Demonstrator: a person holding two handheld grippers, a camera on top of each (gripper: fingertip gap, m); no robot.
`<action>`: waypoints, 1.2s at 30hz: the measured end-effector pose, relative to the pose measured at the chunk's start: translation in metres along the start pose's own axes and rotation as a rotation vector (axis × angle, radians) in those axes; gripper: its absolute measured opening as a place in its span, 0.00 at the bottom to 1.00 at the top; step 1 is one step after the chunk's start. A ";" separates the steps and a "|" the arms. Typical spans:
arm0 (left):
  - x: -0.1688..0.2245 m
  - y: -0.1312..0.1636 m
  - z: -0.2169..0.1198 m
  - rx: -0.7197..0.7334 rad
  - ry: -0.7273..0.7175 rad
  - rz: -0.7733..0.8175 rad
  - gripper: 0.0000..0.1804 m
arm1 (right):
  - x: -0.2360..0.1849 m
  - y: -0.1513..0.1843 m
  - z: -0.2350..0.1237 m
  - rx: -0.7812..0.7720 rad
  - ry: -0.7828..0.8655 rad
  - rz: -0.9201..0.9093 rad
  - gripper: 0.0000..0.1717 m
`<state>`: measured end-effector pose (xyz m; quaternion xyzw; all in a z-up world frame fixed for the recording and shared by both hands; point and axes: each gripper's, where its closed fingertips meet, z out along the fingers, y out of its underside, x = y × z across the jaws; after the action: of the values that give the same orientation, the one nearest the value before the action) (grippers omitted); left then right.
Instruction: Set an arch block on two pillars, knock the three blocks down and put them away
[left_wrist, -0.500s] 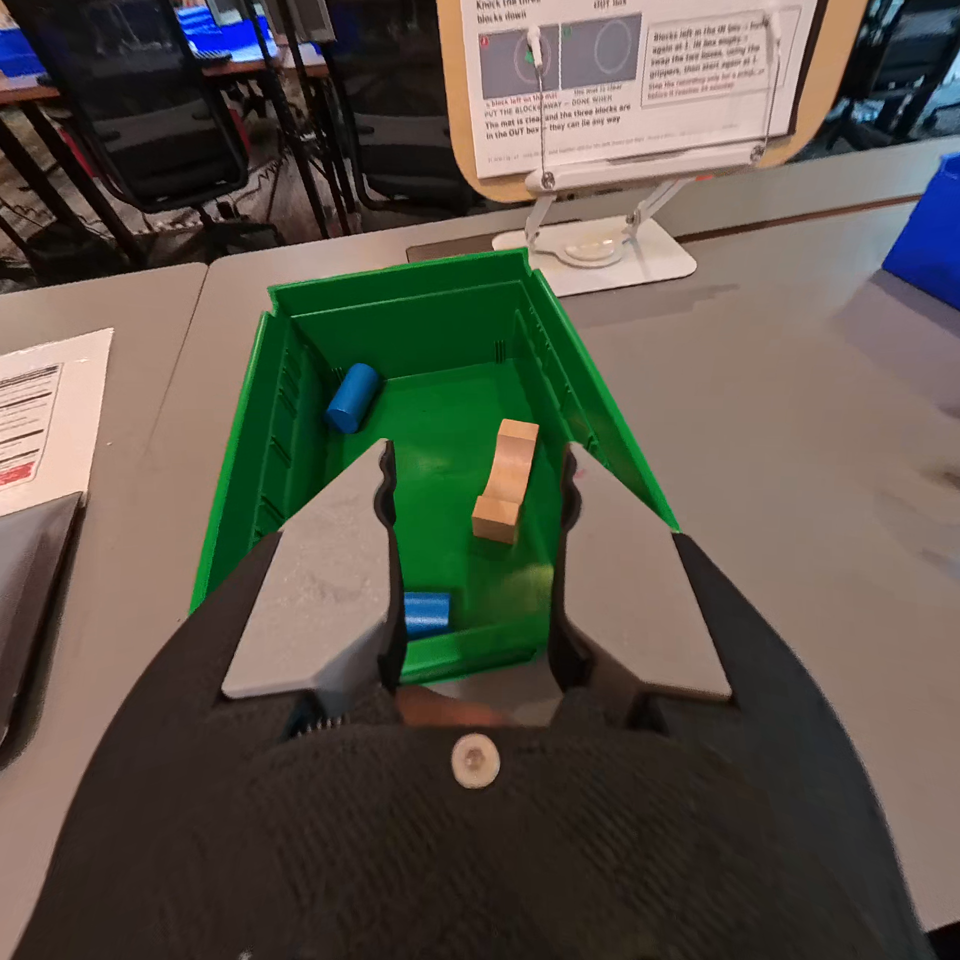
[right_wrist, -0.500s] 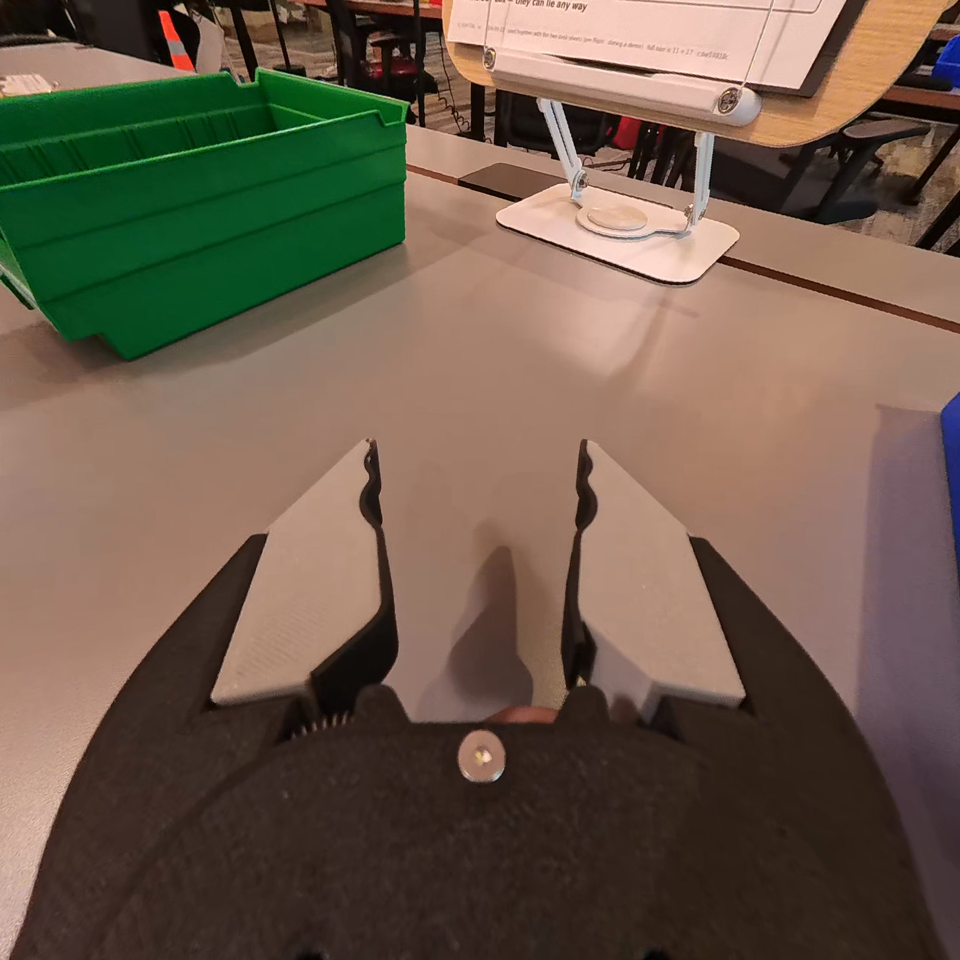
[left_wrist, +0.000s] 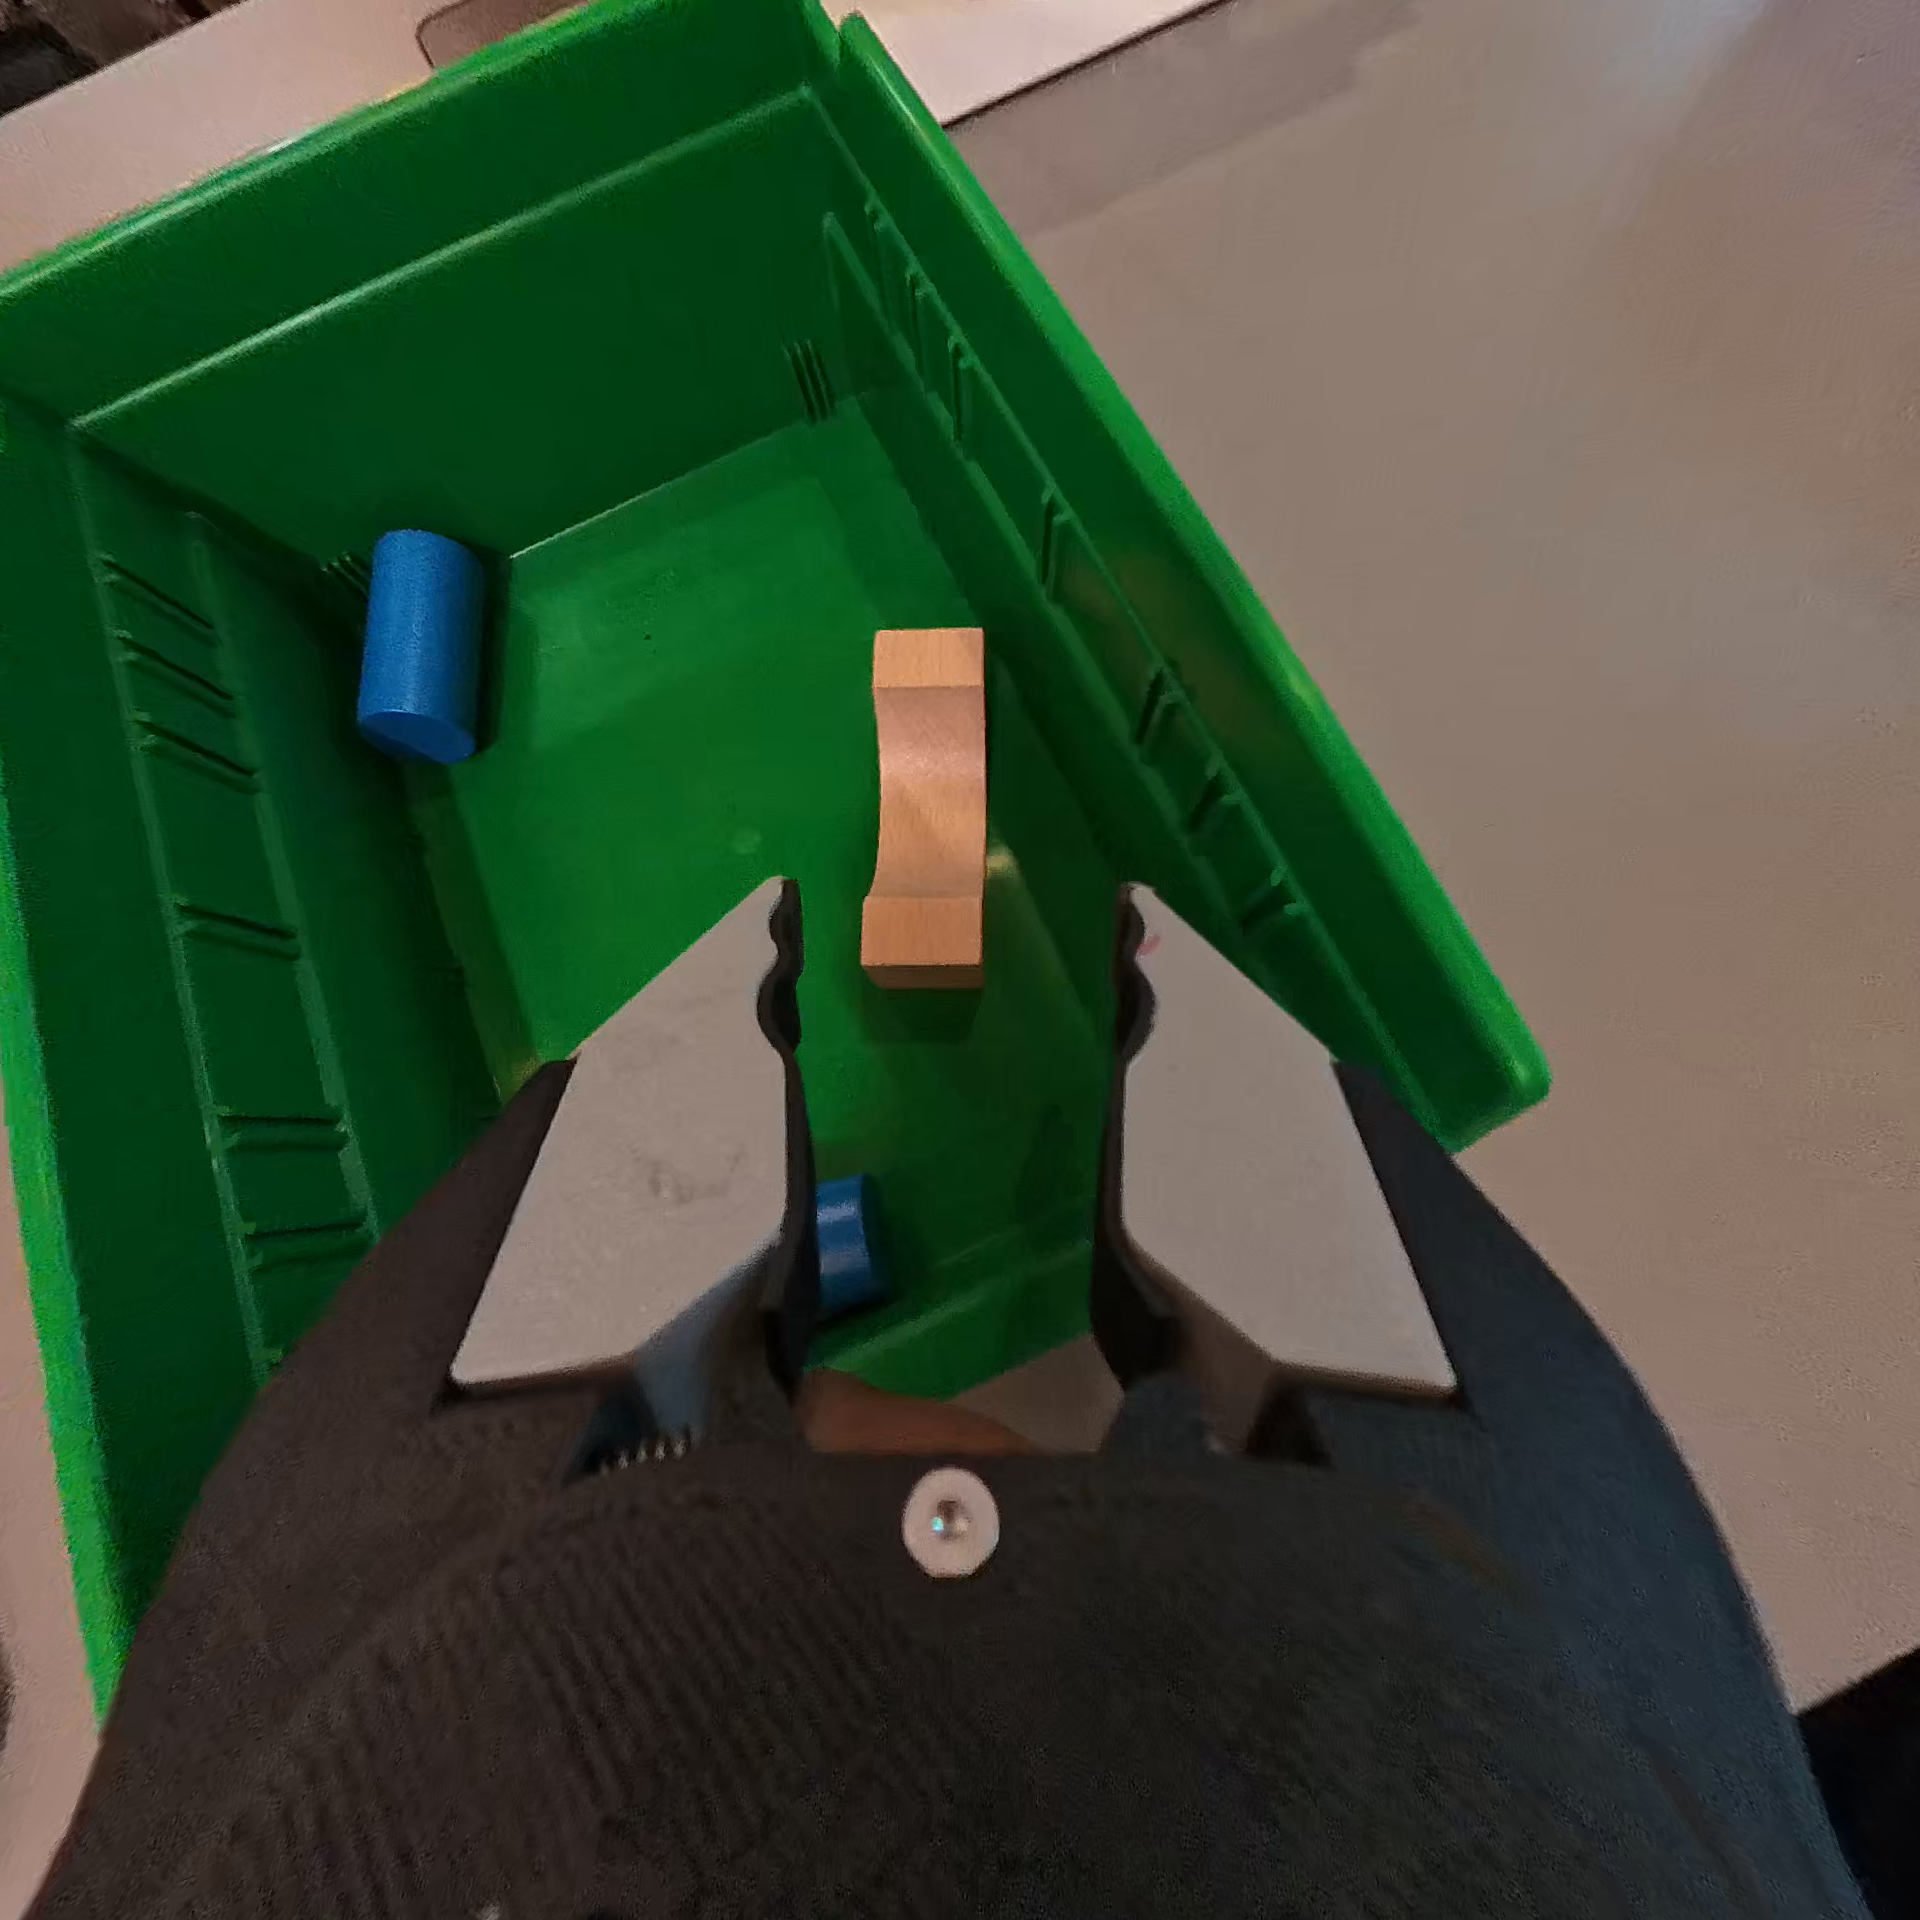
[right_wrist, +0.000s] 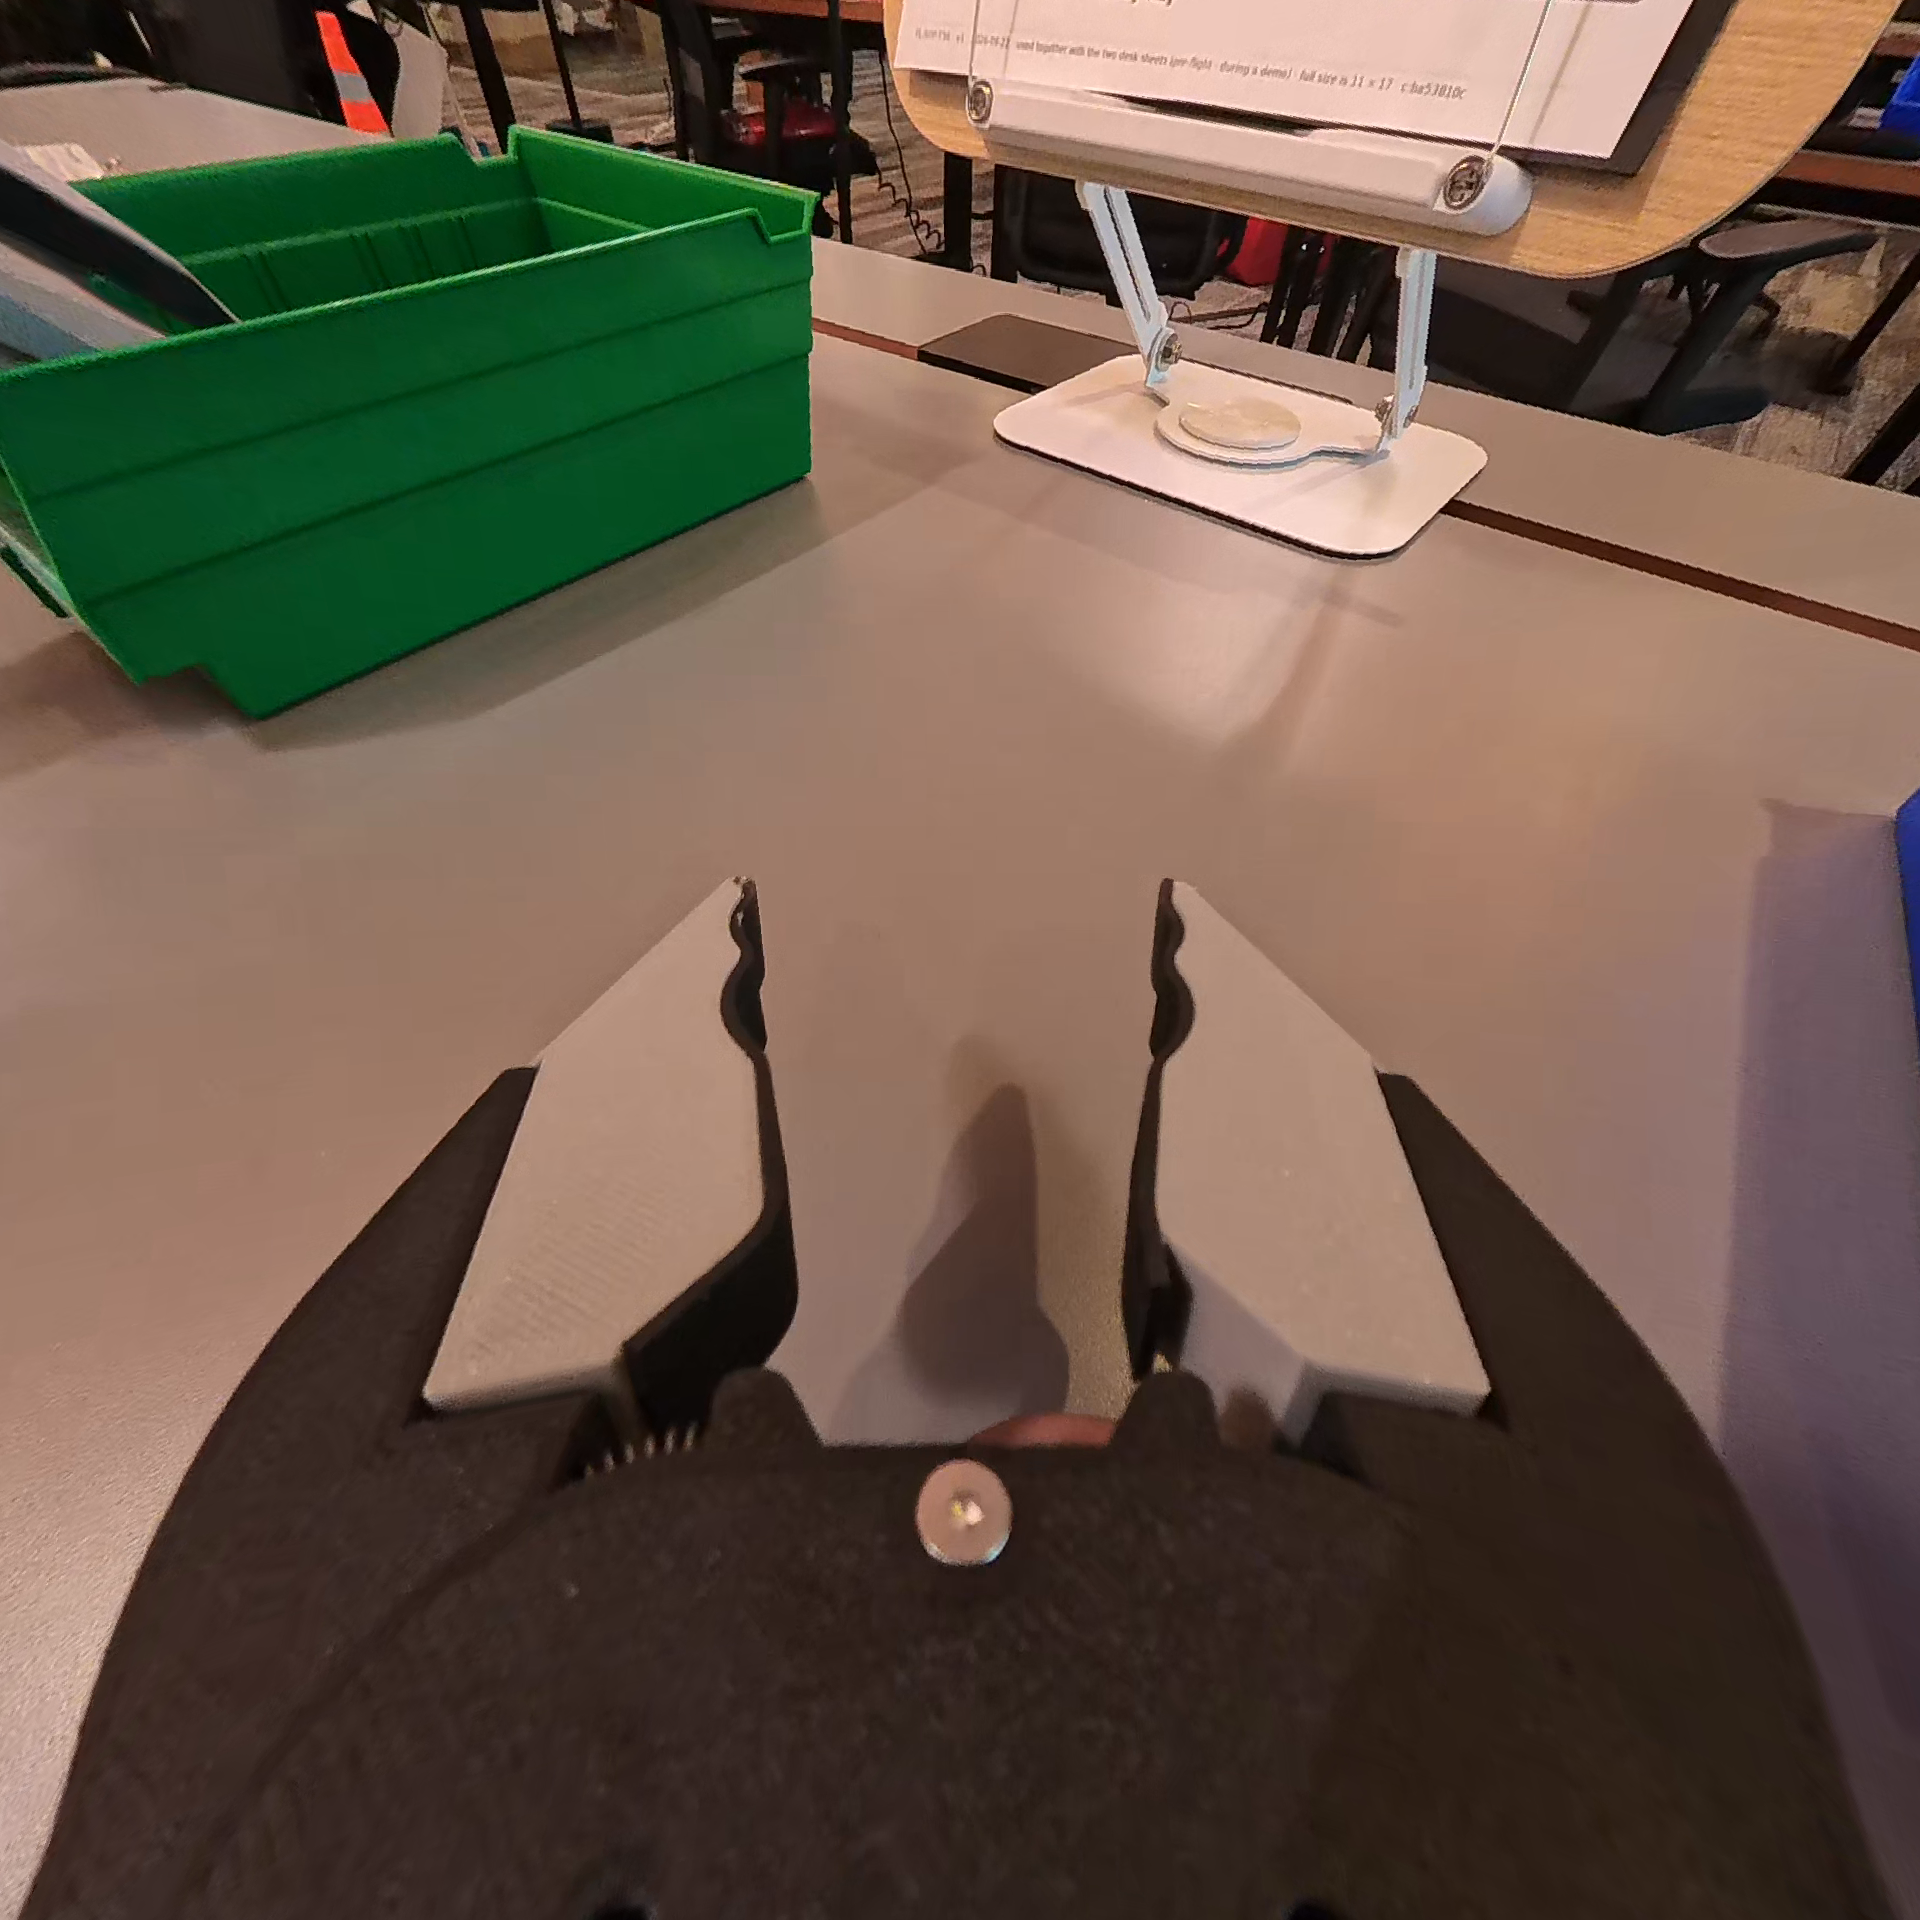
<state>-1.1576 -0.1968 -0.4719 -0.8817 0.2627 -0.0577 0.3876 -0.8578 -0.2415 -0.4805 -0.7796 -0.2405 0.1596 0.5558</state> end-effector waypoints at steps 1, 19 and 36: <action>0.000 0.001 0.002 -0.011 -0.001 0.014 0.33 | 0.000 0.000 0.000 -0.002 -0.001 0.000 0.43; -0.026 -0.005 -0.001 -0.112 -0.003 0.041 0.32 | -0.001 0.000 0.000 -0.004 -0.002 -0.005 0.42; -0.020 0.040 0.051 -0.365 -0.009 0.185 0.24 | -0.002 0.001 0.001 -0.010 -0.005 -0.008 0.42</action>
<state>-1.1756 -0.1760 -0.5339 -0.9096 0.3471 0.0308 0.2262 -0.8594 -0.2420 -0.4820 -0.7809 -0.2458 0.1583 0.5520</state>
